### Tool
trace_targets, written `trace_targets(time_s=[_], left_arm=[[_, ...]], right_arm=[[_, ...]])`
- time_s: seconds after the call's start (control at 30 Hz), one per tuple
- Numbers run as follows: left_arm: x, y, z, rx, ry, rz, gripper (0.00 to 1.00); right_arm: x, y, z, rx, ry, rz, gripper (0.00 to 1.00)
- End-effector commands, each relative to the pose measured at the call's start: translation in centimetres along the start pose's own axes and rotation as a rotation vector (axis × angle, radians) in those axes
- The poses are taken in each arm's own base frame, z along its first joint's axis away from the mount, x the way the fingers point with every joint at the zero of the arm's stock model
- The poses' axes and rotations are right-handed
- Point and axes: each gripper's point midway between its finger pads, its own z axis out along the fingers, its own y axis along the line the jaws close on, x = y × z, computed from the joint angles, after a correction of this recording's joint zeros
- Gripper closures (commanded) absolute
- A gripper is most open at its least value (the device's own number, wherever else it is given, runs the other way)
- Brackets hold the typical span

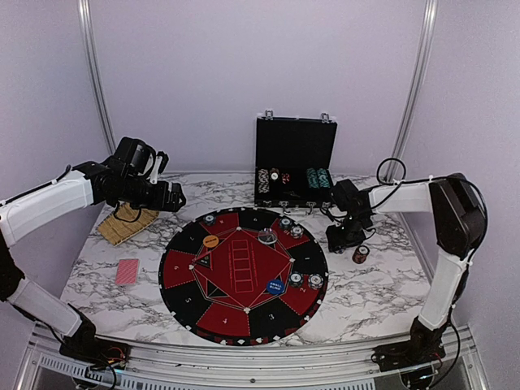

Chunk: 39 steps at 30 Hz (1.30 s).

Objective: Distribute texas hold em gaming equipment
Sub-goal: Pick up the pile of poker chips from the center of the board.

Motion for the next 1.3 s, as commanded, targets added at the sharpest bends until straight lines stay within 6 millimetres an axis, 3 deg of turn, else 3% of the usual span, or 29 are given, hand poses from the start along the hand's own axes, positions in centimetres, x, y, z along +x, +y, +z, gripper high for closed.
trace_targets(time_s=[0.0, 0.37, 0.6, 0.8, 1.03, 1.27], left_arm=[[0.0, 0.3, 0.4, -0.008, -0.002, -0.001, 0.01], [0.0, 0.3, 0.3, -0.005, -0.002, -0.004, 0.01], [0.0, 0.2, 0.3, -0.003, -0.003, -0.003, 0.01], [0.0, 0.3, 0.3, -0.006, -0.002, -0.004, 0.01], [-0.1, 0.2, 0.2, -0.003, -0.005, -0.004, 0.01], [-0.1, 0.2, 0.2, -0.001, -0.004, -0.003, 0.01]], right_arm=[[1.7, -0.5, 0.5, 0.043, 0.037, 0.007, 0.48], [2.0, -1.0, 0.3, 0.052, 0.038, 0.022, 0.52], [1.8, -0.9, 0.2, 0.043, 0.033, 0.028, 0.69], [0.2, -0.7, -1.1, 0.06, -0.001, 0.026, 0.8], [-1.6, 0.2, -3.0, 0.068, -0.043, 0.011, 0.82], [-3.5, 3.1, -4.9, 0.053, -0.08, -0.033, 0.82]])
